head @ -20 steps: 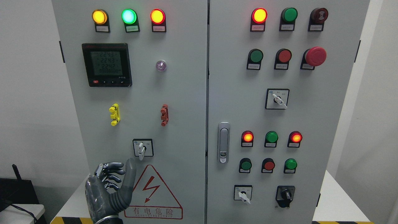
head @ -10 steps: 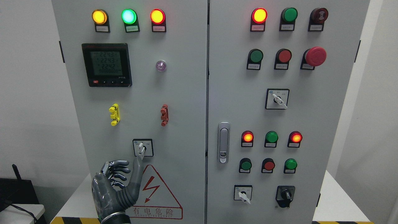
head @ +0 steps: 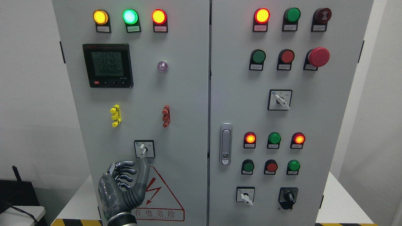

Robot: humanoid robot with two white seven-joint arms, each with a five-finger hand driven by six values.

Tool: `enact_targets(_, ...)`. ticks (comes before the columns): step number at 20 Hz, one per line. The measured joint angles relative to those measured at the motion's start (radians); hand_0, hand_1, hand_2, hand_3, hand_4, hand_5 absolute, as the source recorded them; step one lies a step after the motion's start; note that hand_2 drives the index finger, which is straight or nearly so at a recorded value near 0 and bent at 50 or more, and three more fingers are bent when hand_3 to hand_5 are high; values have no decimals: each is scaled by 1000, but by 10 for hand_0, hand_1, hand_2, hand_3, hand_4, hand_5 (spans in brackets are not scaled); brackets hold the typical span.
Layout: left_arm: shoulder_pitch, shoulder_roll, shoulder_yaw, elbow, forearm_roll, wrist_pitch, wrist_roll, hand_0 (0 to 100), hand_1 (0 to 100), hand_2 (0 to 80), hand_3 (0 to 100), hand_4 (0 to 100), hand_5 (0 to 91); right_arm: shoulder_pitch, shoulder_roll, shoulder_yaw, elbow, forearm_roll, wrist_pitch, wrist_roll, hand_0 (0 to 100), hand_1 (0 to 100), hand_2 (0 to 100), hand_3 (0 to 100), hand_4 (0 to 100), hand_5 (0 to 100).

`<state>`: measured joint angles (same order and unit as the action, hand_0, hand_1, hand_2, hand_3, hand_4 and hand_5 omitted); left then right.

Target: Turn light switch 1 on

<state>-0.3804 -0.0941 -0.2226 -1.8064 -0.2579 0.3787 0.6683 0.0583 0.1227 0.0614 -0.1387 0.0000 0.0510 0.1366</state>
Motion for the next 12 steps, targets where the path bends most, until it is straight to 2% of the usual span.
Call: enact_targets(12, -44, -4, -5, 33, 28, 31, 19, 132, 468, 501, 726, 812, 819, 0, 0, 0, 0, 0, 0, -1, 120, 389, 0, 0, 0, 0)
